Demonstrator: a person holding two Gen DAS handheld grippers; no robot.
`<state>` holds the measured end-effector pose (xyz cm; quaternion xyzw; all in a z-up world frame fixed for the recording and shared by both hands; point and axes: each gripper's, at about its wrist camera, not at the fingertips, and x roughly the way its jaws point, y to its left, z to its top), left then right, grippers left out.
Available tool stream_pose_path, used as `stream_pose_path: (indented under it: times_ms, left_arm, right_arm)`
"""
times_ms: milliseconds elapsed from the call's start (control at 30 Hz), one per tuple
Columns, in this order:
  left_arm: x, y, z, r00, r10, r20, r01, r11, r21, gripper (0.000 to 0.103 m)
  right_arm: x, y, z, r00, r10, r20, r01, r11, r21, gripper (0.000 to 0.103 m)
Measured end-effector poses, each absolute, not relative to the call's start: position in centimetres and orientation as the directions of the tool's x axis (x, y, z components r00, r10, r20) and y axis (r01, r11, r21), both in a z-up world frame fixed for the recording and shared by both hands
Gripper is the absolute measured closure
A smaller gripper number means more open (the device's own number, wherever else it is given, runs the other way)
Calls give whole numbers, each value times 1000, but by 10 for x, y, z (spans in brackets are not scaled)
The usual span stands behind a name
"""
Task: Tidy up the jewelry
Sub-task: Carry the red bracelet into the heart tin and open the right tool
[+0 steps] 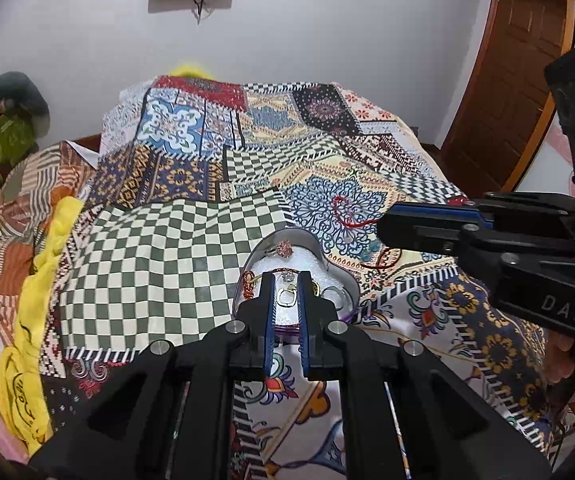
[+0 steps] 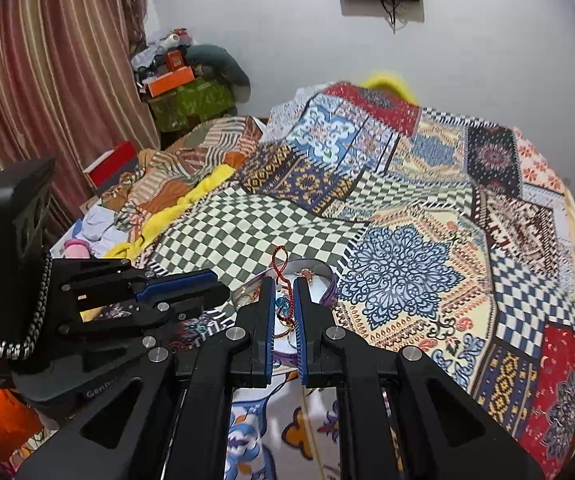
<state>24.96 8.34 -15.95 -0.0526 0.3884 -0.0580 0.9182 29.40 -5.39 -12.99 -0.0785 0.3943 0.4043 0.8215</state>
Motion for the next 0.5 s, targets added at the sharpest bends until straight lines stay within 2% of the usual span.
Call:
stream_pose_path:
  times_ms: [500]
  left_arm:
    - [286,85,-197,621,-194,-759,85,980,-180,94]
  right_arm:
    - [329,-30,-168,269,546,-793,-713,667,217,95]
